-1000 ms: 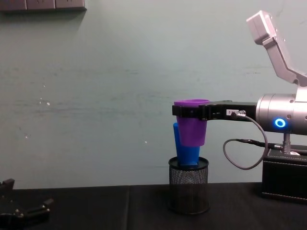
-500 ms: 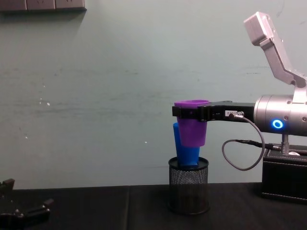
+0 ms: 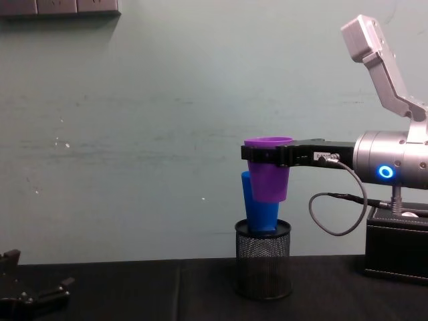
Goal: Pick up one cup with a gripper and tap it against the other cup.
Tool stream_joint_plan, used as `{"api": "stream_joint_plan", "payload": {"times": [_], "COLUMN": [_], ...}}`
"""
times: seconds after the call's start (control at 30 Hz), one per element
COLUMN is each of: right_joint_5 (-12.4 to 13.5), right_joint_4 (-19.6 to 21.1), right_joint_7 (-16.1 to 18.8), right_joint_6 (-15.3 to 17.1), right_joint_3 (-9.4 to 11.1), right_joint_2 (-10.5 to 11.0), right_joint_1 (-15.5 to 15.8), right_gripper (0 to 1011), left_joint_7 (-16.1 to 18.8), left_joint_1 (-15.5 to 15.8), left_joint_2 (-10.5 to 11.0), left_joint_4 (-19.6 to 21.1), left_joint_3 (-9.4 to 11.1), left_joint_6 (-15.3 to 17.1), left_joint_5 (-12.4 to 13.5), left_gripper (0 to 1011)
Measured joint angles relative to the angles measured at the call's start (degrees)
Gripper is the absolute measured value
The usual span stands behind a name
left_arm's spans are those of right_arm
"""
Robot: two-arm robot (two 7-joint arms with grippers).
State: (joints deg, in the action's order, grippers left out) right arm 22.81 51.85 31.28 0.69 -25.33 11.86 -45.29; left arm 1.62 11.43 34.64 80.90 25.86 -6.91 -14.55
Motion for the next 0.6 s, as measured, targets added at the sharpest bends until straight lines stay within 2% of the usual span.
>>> {"api": "stream_joint_plan", "payload": {"times": [0.6], "right_joint_5": [-0.47], "right_joint_4": [-0.81], "right_joint_7": [-0.03], "right_joint_6": [-1.06], "right_joint_3": [0.95], "right_joint_2": [-0.62], "right_joint_1": [-0.03], "right_gripper": [748], "left_joint_7": [0.0], "left_joint_1": [0.0], "left_joint_2": [0.0], "left_joint_4": [0.0], "left_joint_3": [0.0], "left_joint_6": [0.0], "left_joint_5": [0.0], "left_gripper": [1011]}}
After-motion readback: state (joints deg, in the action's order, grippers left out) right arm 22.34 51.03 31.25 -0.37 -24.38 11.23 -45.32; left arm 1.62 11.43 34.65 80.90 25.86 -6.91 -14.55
